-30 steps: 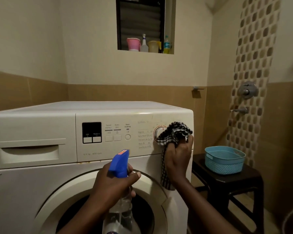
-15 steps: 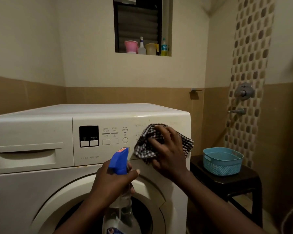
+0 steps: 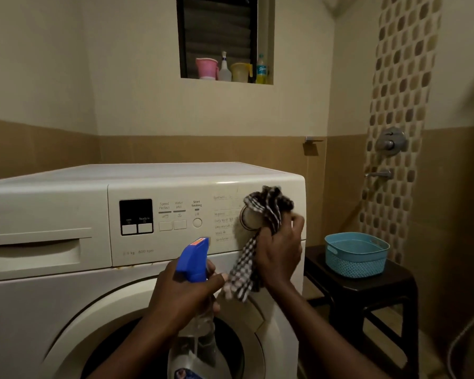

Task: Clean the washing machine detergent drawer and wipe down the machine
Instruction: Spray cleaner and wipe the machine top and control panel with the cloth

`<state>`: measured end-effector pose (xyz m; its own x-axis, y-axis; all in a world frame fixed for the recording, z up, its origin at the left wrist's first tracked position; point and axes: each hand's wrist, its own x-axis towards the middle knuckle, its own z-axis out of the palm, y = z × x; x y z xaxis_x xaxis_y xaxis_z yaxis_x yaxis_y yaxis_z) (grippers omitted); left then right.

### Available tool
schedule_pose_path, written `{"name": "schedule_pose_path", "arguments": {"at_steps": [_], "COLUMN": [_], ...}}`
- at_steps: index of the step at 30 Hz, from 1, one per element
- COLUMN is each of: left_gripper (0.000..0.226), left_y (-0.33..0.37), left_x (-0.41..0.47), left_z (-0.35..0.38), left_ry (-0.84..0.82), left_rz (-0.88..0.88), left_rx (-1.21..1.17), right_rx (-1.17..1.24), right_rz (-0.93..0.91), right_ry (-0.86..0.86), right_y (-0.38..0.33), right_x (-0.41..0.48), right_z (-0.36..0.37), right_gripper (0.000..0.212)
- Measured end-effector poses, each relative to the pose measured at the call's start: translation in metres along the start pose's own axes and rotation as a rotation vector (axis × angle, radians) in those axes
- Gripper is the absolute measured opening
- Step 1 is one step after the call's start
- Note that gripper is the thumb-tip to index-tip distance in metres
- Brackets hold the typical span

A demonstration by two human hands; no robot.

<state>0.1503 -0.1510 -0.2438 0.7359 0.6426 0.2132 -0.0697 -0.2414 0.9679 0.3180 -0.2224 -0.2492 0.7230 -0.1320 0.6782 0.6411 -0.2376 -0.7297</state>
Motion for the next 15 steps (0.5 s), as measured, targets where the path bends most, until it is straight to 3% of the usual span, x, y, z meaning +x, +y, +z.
{"name": "schedule_pose_path", "arguments": {"at_steps": [7, 10, 15], "left_gripper": [0.026, 0.027, 0.028], "left_y": [-0.005, -0.007, -0.008], "left_x": [0.002, 0.003, 0.003], "left_z": [-0.002, -0.003, 0.003], "left_ry": [0.005, -0.013, -0.039], "left_rz": [0.0, -0.023, -0.069], "left_rx": [-0.028, -0.045, -0.082], "right_rx": [0.14, 0.088, -0.148], "right_rz": [0.057, -0.123, -0.426], "right_ry": [-0.051, -0.126, -0.278], "right_y": [-0.001, -0.013, -0.008], "right_x": [-0.031, -0.031, -0.046], "right_z": [0.004, 0.003, -0.002], "right_gripper": [0.054, 0.065, 0.056]}}
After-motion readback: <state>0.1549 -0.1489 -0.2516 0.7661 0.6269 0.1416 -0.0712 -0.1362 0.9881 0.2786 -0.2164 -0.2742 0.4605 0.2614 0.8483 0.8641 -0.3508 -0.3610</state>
